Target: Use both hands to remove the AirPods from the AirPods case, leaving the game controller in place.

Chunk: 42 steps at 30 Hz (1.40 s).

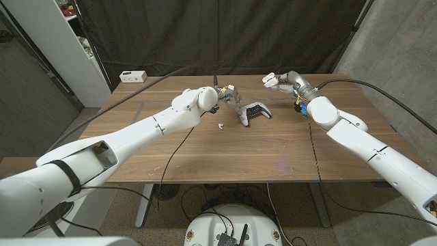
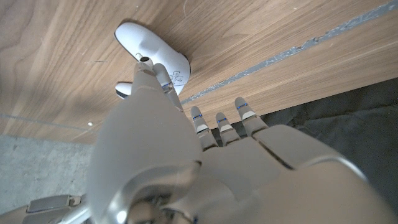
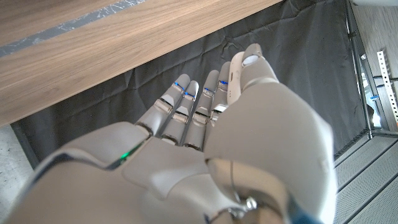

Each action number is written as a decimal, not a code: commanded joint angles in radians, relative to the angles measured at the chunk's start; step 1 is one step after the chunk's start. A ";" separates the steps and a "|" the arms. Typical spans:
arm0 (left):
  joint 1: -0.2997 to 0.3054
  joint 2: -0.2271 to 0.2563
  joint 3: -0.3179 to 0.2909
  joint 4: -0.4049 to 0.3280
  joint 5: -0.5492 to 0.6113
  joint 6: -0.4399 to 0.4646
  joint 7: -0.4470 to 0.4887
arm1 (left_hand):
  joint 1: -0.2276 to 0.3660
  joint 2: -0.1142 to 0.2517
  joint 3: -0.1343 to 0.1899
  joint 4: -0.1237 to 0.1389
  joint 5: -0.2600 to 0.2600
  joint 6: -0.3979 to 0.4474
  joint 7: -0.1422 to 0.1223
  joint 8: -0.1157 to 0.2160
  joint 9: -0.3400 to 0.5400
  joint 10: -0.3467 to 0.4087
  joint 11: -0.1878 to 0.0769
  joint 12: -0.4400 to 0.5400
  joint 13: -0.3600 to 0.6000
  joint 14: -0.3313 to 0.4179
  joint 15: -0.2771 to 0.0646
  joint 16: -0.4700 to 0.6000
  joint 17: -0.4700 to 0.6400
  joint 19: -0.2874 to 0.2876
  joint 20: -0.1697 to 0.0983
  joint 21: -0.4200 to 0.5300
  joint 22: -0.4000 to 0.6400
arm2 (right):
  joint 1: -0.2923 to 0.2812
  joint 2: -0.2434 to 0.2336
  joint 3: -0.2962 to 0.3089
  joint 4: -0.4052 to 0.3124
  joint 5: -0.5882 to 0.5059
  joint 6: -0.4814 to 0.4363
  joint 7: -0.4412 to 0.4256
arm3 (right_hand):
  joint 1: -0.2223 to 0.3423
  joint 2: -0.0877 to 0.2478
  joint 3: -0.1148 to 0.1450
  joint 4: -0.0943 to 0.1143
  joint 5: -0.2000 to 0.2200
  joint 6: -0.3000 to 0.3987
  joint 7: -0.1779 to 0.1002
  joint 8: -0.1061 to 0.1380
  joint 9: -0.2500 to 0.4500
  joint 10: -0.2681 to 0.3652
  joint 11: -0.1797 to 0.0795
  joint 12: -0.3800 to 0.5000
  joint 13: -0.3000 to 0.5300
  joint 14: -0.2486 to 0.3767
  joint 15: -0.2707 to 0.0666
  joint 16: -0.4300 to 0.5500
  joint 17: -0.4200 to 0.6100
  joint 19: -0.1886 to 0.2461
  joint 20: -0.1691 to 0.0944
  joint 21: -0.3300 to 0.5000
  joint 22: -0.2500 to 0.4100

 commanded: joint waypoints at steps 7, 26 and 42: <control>-0.094 -0.072 0.134 0.097 0.185 0.076 -0.149 | 0.004 -0.001 0.002 -0.007 0.002 0.020 -0.027 0.007 0.027 -0.038 0.004 -0.015 -0.003 -0.046 -0.011 -0.004 -0.004 -0.032 0.008 -0.009 -0.002 | 0.028 0.006 -0.013 0.041 0.017 0.003 0.016 | 0.005 0.009 0.006 0.006 0.005 0.077 -0.065 0.002 0.221 -0.002 -0.005 -0.004 0.005 -0.002 -0.154 -0.004 0.004 -0.002 0.002 -0.001 0.003; -0.127 -0.123 0.151 0.174 0.184 0.104 -0.223 | -0.024 -0.012 -0.008 0.000 -0.007 -0.076 -0.042 -0.043 0.015 -0.078 0.008 -0.019 -0.017 -0.084 -0.006 0.004 -0.009 -0.043 -0.006 -0.008 -0.005 | 0.046 0.008 -0.021 0.072 0.032 0.009 0.029 | 0.003 0.010 0.006 0.007 0.005 0.078 -0.065 0.000 0.222 -0.001 -0.003 -0.005 0.004 -0.002 -0.154 -0.005 0.005 -0.002 0.001 -0.001 0.003; -0.056 -0.050 0.092 0.031 0.171 0.153 -0.147 | -0.119 -0.050 -0.053 0.030 -0.021 -0.180 0.070 -0.067 -0.011 -0.038 0.056 0.007 -0.023 -0.022 0.018 0.026 -0.006 -0.014 -0.013 0.006 -0.005 | 0.017 0.001 -0.008 0.058 0.045 0.012 0.008 | 0.003 0.010 0.006 0.006 0.004 0.076 -0.068 -0.003 0.223 -0.006 -0.005 -0.007 0.005 -0.001 -0.154 -0.004 0.007 -0.003 0.002 -0.001 0.003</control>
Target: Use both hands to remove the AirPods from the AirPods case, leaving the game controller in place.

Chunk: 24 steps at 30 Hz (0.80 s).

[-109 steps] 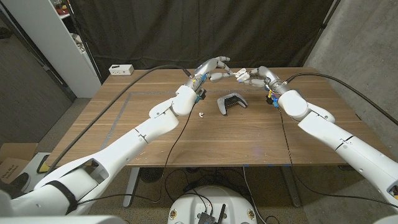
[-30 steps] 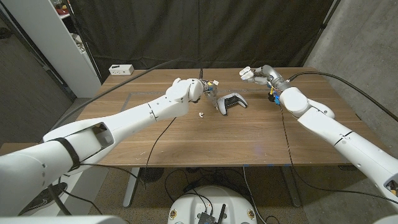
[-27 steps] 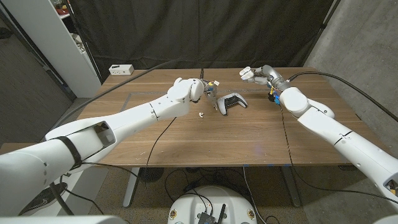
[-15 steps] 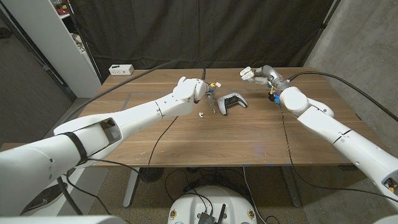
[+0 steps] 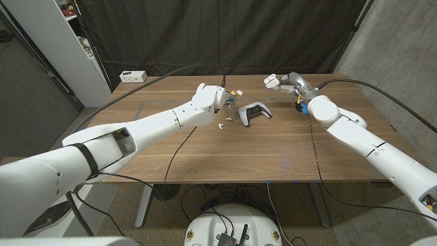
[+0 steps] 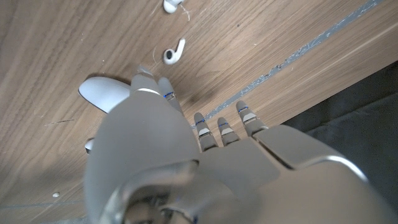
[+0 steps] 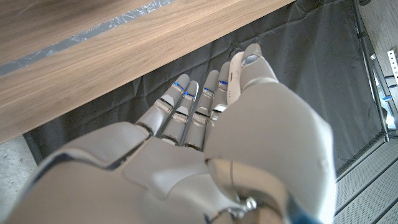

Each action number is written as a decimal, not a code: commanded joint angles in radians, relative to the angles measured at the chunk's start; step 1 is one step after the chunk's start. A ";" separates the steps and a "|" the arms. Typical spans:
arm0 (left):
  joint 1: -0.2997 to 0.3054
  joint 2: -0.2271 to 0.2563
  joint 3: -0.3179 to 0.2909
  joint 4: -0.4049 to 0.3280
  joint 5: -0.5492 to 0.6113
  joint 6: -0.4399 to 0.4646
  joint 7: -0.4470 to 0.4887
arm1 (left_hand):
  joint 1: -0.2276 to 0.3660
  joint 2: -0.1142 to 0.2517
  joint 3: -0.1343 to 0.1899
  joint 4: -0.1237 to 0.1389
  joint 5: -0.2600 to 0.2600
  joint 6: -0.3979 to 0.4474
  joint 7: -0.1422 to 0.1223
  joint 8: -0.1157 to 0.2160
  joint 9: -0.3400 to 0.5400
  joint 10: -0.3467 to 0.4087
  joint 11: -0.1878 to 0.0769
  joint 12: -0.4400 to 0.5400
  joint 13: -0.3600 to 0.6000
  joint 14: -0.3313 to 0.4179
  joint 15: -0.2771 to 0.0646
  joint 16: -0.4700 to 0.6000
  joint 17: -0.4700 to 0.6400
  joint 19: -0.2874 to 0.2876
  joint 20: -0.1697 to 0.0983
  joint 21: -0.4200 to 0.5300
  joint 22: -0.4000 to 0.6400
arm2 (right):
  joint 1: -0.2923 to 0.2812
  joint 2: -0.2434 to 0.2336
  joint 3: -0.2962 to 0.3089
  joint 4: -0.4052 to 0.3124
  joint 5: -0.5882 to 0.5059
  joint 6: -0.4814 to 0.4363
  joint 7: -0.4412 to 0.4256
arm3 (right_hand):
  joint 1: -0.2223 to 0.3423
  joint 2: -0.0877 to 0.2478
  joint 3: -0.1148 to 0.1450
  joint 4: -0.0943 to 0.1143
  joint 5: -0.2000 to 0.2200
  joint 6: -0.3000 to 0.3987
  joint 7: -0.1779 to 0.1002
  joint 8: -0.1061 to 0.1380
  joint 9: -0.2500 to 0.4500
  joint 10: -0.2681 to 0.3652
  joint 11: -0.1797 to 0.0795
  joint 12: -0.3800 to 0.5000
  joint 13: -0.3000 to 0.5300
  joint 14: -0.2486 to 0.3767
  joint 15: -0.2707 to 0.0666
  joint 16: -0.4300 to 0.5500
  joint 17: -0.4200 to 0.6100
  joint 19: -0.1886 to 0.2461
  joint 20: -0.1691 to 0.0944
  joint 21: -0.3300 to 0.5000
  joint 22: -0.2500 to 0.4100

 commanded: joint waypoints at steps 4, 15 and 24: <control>0.156 0.107 -0.159 -0.196 -0.074 -0.029 0.230 | -0.066 -0.008 -0.031 0.024 0.001 0.044 0.036 0.022 -0.014 0.100 0.000 0.042 0.000 0.091 -0.002 0.027 0.005 0.062 -0.008 0.026 0.003 | -0.021 -0.006 0.011 -0.011 0.009 0.008 -0.017 | -0.003 0.011 0.007 0.006 0.004 0.072 -0.069 0.008 0.225 -0.008 -0.003 -0.004 0.006 -0.002 -0.153 0.000 0.003 -0.001 0.000 -0.001 0.002; 0.333 0.086 -0.327 -0.195 -0.195 -0.204 0.654 | -0.085 0.008 -0.035 0.028 0.007 0.065 0.023 0.023 -0.026 0.165 -0.021 0.061 0.003 0.190 -0.024 0.040 0.006 0.124 -0.023 0.046 0.007 | -0.034 -0.004 0.022 -0.016 0.019 0.035 -0.026 | -0.004 0.012 0.006 0.007 0.004 0.068 -0.075 0.007 0.228 -0.014 -0.006 -0.006 0.008 -0.002 -0.154 0.000 0.004 -0.003 0.001 -0.001 0.002; 0.319 0.045 -0.328 -0.118 -0.229 -0.270 0.726 | -0.089 0.011 -0.036 0.028 0.007 0.016 0.003 0.006 -0.029 0.132 -0.013 0.047 0.006 0.178 -0.021 0.027 0.008 0.123 -0.022 0.044 0.009 | -0.045 -0.004 0.035 -0.021 0.033 0.045 -0.029 | -0.004 0.012 0.006 0.007 0.004 0.066 -0.078 0.005 0.230 -0.013 -0.006 -0.006 0.008 -0.001 -0.155 0.001 0.006 -0.005 0.004 -0.002 0.002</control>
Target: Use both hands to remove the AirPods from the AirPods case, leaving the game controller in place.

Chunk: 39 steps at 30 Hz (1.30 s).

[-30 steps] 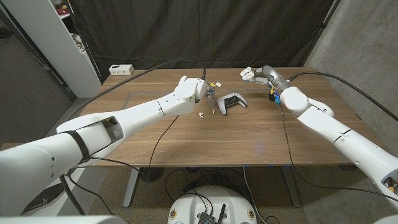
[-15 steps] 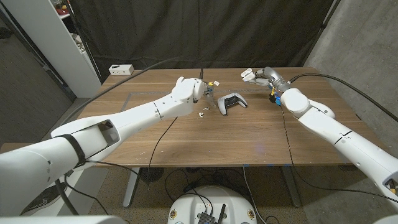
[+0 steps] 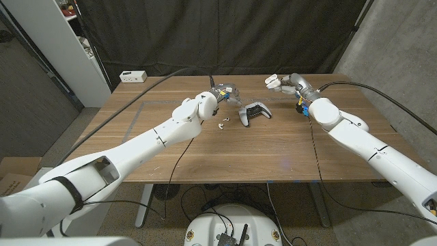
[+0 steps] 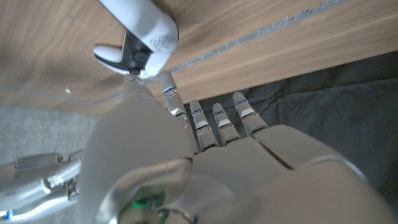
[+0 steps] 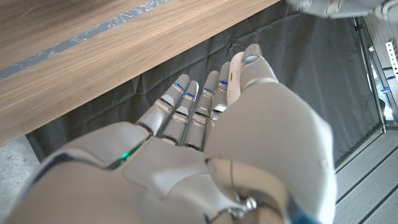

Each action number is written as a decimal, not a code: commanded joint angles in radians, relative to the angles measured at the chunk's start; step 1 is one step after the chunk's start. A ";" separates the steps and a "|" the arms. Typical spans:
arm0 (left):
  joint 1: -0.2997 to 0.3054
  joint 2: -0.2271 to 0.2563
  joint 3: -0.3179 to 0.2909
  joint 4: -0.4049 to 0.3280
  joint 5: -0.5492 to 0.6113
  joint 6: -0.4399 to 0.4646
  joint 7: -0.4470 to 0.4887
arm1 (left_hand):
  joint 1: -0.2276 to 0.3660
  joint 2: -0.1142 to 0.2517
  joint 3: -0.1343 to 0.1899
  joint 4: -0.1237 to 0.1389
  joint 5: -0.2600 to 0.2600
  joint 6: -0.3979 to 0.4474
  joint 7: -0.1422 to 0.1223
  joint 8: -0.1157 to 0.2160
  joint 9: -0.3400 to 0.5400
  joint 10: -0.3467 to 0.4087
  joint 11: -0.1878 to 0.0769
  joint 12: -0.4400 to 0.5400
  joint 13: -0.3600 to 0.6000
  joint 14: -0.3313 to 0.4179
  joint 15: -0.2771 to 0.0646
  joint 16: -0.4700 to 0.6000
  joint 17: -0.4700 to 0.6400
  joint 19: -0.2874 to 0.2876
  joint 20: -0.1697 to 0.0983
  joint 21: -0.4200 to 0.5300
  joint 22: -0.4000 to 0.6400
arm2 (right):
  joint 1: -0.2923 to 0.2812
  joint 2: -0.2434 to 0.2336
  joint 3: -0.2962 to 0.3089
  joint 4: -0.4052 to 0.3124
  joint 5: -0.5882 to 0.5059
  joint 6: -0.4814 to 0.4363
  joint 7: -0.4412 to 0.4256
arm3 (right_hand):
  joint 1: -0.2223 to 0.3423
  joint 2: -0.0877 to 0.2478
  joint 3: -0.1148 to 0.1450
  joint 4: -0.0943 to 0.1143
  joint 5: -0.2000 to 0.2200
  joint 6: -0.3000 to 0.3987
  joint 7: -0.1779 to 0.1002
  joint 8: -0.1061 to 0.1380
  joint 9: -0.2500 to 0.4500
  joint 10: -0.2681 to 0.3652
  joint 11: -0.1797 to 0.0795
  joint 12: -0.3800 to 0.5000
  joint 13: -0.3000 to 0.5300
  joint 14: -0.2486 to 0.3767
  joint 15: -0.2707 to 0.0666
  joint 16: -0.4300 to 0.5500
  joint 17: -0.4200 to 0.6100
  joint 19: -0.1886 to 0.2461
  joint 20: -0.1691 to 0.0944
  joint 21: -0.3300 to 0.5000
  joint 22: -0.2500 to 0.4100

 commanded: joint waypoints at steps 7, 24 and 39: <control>0.037 -0.062 -0.051 0.099 -0.090 -0.143 0.285 | -0.012 0.002 -0.009 -0.004 0.007 -0.157 -0.060 -0.030 -0.009 -0.061 0.027 -0.026 0.007 -0.024 -0.003 -0.022 0.007 0.009 0.006 0.002 0.005 | -0.019 -0.002 0.019 -0.009 0.016 0.025 -0.009 | -0.002 0.010 0.006 0.008 0.005 0.073 -0.077 0.004 0.230 0.001 0.000 -0.001 0.004 -0.001 -0.154 0.001 0.004 -0.006 0.004 -0.002 0.003; 0.007 -0.105 -0.045 0.194 -0.140 -0.248 0.348 | -0.027 -0.007 -0.018 -0.008 0.010 -0.358 -0.097 -0.036 -0.026 -0.122 0.058 -0.046 0.012 -0.059 -0.002 -0.033 0.012 0.009 0.007 -0.001 0.007 | -0.040 -0.015 0.026 -0.039 0.006 0.038 -0.011 | -0.003 0.009 0.005 0.007 0.004 0.075 -0.072 0.005 0.235 0.000 -0.001 -0.002 0.005 -0.003 -0.155 0.001 0.005 -0.008 0.005 -0.002 0.003; -0.024 -0.137 -0.035 0.255 -0.188 -0.336 0.341 | -0.036 -0.007 -0.021 -0.008 0.011 -0.434 -0.119 -0.024 -0.040 -0.151 0.060 -0.053 0.013 -0.083 0.009 -0.034 0.015 0.000 0.011 -0.006 0.008 | -0.052 -0.015 0.012 -0.052 -0.003 0.070 0.015 | -0.004 0.007 0.006 0.007 0.004 0.077 -0.071 0.003 0.234 0.003 0.000 -0.002 0.005 0.000 -0.155 -0.003 0.002 -0.008 0.005 -0.002 0.003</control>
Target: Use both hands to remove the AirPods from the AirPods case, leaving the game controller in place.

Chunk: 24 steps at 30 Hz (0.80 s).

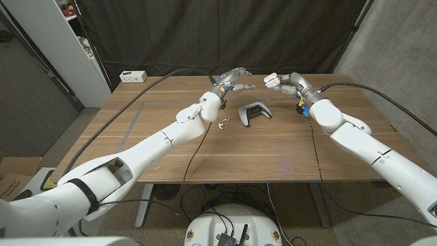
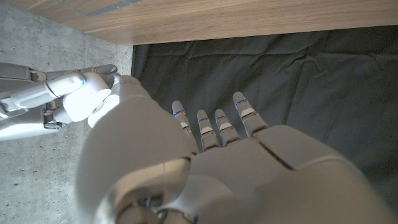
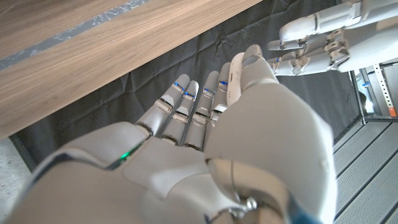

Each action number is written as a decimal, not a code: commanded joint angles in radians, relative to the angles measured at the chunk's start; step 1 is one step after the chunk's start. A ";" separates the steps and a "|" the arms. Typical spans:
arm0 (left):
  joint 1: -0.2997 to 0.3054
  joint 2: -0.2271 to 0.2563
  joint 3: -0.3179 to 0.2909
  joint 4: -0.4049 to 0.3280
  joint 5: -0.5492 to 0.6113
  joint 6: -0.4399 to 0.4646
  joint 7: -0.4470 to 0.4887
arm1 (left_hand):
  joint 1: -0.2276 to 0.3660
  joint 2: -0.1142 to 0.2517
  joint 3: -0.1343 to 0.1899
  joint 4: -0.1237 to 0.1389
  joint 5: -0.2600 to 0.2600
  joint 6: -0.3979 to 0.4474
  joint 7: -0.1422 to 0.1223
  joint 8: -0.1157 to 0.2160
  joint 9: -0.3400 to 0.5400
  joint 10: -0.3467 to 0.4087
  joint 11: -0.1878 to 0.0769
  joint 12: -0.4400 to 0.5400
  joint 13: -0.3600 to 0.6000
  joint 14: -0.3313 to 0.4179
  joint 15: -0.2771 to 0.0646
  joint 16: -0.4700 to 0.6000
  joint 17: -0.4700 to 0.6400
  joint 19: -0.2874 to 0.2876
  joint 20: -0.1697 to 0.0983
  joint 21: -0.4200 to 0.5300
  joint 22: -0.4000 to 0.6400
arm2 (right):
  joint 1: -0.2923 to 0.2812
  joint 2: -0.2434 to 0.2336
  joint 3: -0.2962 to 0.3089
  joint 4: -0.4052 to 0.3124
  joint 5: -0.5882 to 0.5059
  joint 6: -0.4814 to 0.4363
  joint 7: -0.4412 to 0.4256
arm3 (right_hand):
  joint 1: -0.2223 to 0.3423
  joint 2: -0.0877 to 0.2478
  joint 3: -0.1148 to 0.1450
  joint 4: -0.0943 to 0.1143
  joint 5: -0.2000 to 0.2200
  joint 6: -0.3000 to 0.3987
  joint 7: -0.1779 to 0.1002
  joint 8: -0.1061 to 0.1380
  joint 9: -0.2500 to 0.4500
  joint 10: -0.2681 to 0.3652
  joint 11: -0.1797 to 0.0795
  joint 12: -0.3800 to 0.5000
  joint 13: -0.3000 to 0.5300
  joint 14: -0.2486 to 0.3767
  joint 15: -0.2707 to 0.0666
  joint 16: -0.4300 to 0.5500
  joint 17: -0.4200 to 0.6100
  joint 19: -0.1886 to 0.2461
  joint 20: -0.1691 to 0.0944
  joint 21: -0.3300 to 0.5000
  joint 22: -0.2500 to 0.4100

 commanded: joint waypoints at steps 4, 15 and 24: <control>-0.022 -0.046 0.004 0.086 -0.060 -0.137 0.037 | 0.002 0.012 0.004 -0.004 0.009 0.061 -0.028 0.038 -0.004 0.006 -0.006 0.003 0.004 0.003 -0.001 0.004 0.006 0.001 0.007 -0.002 0.004 | -0.010 -0.002 -0.010 -0.009 -0.011 0.030 0.020 | 0.003 0.011 0.006 0.007 0.003 0.082 -0.066 0.005 0.232 0.004 -0.004 -0.002 0.006 0.000 -0.155 -0.003 0.003 -0.003 0.000 -0.002 0.002; -0.018 -0.081 -0.008 0.153 -0.124 -0.250 0.059 | 0.039 0.028 0.022 -0.026 0.014 0.185 -0.032 0.073 -0.006 0.051 -0.046 0.026 0.009 0.046 -0.024 0.018 0.005 0.012 0.001 0.003 0.006 | -0.025 -0.007 -0.001 -0.017 -0.013 0.042 0.022 | 0.003 0.011 0.006 0.007 0.003 0.081 -0.069 0.004 0.234 0.003 -0.002 -0.003 0.005 0.000 -0.154 -0.004 0.004 -0.003 0.000 -0.002 0.002; 0.002 -0.082 -0.018 0.164 -0.140 -0.314 0.087 | 0.060 0.034 0.033 -0.041 0.013 0.353 -0.032 0.120 -0.001 0.091 -0.076 0.044 0.014 0.077 -0.041 0.023 0.006 0.015 0.002 0.005 0.007 | -0.031 -0.009 0.002 -0.021 -0.016 0.038 0.022 | 0.002 0.011 0.006 0.007 0.003 0.082 -0.069 0.003 0.234 0.004 -0.003 -0.003 0.006 0.000 -0.155 -0.004 0.005 -0.004 0.000 -0.002 0.002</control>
